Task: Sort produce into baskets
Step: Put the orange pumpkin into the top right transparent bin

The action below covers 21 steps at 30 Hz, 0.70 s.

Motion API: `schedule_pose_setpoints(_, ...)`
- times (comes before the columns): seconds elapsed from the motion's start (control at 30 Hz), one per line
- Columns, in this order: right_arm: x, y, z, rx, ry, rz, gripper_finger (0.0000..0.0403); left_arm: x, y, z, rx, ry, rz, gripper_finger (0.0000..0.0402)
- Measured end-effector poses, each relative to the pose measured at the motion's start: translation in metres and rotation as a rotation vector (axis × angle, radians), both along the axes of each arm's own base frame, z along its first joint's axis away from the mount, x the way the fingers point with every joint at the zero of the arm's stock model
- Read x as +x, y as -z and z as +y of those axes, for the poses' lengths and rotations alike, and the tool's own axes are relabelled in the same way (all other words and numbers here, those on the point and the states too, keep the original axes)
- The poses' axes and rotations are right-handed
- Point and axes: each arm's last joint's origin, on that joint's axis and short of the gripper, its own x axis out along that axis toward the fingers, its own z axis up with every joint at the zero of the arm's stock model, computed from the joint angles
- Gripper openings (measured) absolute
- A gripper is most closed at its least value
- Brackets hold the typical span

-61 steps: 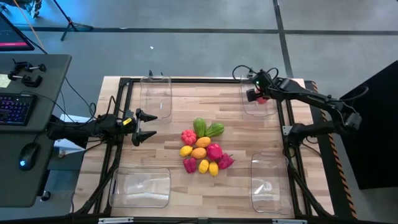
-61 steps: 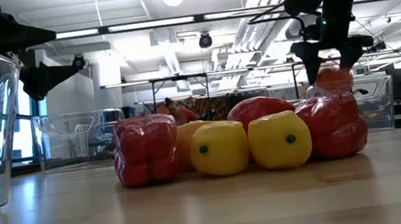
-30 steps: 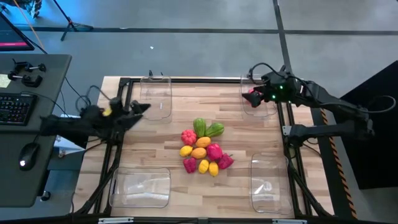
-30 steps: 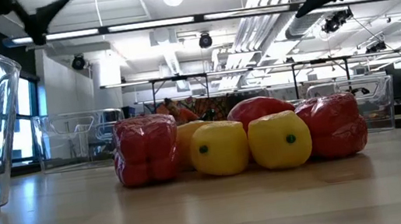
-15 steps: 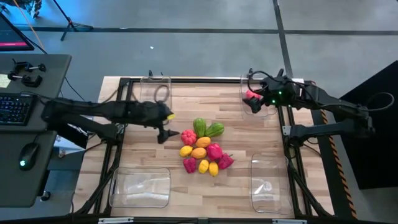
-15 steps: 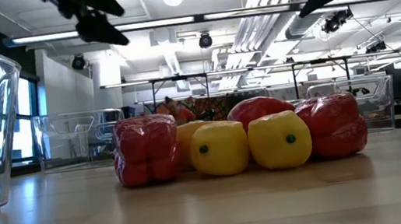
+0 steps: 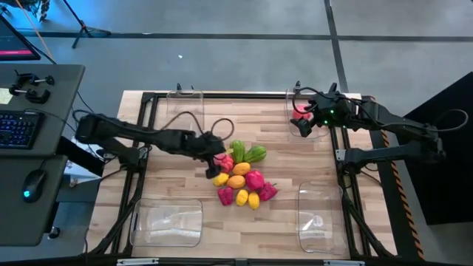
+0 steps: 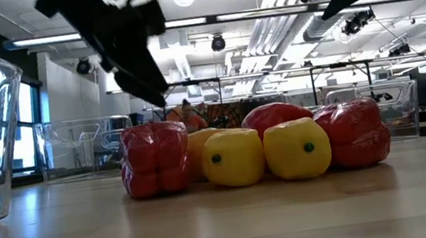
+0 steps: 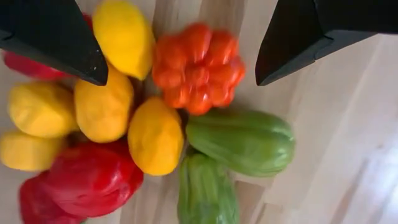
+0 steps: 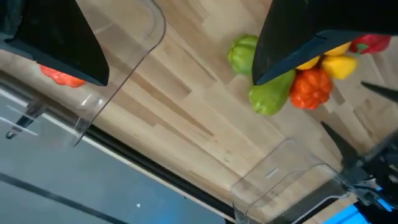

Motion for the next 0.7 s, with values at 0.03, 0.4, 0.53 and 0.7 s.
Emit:
schedule_pose_setpoints(0.03, 0.0, 0.0, 0.0, -0.007, 0.0, 0.003, 0.0385, 0.005, 0.007, 0.0, -0.007, 0.008, 0.005, 0.0395)
schedule_pose_setpoints(0.4, 0.0, 0.0, 0.0, -0.027, 0.0, 0.014, 0.0385, 0.029, 0.049, 0.001, 0.082, 0.032, 0.127, 0.0395)
schedule_pose_setpoints(0.53, 0.0, 0.0, 0.0, -0.027, 0.0, 0.015, 0.0385, 0.032, 0.06, 0.001, 0.071, 0.035, 0.163, 0.0395)
schedule_pose_setpoints(0.7, 0.0, 0.0, 0.0, -0.025, 0.001, 0.013, 0.0385, 0.034, 0.068, 0.001, 0.047, 0.02, 0.175, 0.0395)
